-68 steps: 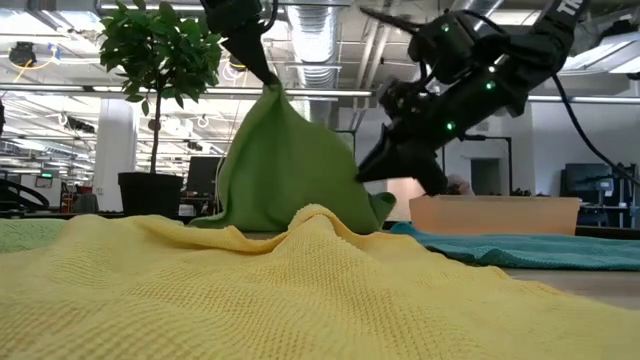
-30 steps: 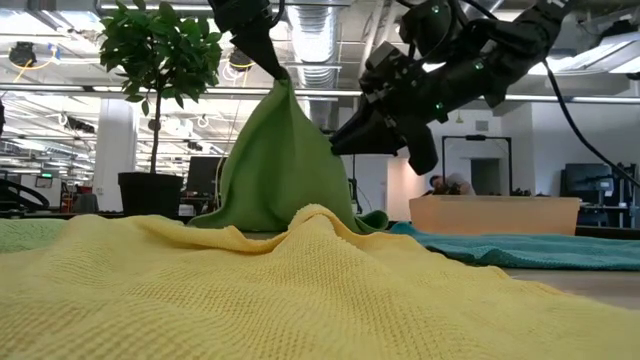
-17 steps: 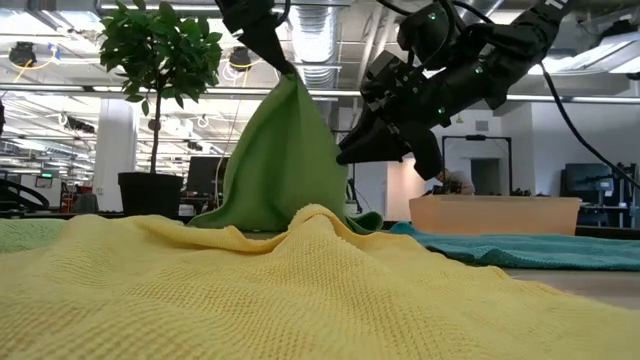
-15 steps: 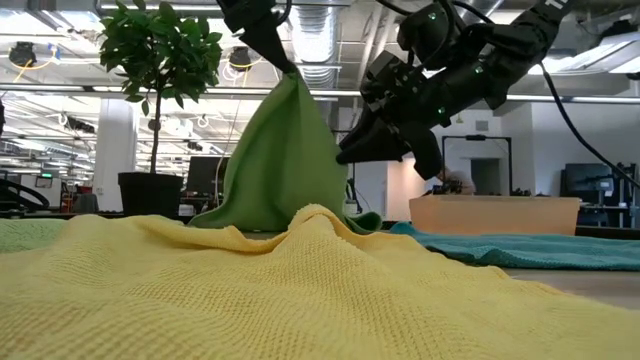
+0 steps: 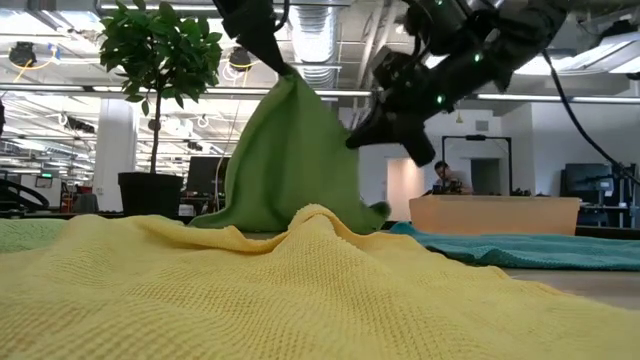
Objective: Fold microfiber towels
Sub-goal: Fold the green microfiber towel
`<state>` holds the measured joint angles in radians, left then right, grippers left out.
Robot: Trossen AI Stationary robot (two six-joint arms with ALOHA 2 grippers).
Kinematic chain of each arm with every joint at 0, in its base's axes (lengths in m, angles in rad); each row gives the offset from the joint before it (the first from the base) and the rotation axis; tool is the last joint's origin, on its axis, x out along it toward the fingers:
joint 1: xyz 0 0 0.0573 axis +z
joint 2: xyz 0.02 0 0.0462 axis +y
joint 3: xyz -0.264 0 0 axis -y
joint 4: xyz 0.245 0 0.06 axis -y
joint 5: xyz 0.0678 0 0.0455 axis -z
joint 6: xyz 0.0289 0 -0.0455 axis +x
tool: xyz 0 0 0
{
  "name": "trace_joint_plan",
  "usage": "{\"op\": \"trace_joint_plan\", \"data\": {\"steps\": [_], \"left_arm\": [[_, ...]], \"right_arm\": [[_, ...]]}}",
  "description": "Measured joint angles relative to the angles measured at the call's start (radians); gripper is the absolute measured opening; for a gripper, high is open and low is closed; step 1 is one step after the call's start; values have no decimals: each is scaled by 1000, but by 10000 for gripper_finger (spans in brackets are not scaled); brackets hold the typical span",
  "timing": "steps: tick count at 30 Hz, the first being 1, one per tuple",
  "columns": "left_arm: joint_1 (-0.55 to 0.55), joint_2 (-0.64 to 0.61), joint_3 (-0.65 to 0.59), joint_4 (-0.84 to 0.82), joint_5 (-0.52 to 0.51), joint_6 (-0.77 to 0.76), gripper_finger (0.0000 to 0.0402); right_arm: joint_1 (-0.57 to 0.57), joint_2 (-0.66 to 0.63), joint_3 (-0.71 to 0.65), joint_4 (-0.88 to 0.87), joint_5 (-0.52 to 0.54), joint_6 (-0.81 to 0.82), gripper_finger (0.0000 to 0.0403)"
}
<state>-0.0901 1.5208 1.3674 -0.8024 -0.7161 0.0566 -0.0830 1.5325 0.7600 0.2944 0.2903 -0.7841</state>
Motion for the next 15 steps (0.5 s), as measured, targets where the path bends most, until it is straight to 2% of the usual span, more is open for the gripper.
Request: {"op": "trace_joint_plan", "data": {"steps": [7, 15], "left_arm": [[38, 0, 17, 1, -155, -44, 0], [85, 0, 50, 2, -189, -41, 0]], "right_arm": [[-29, -152, 51, -128, 109, -2, 3], [-91, -233, 90, -204, 108, -2, 1]]}}
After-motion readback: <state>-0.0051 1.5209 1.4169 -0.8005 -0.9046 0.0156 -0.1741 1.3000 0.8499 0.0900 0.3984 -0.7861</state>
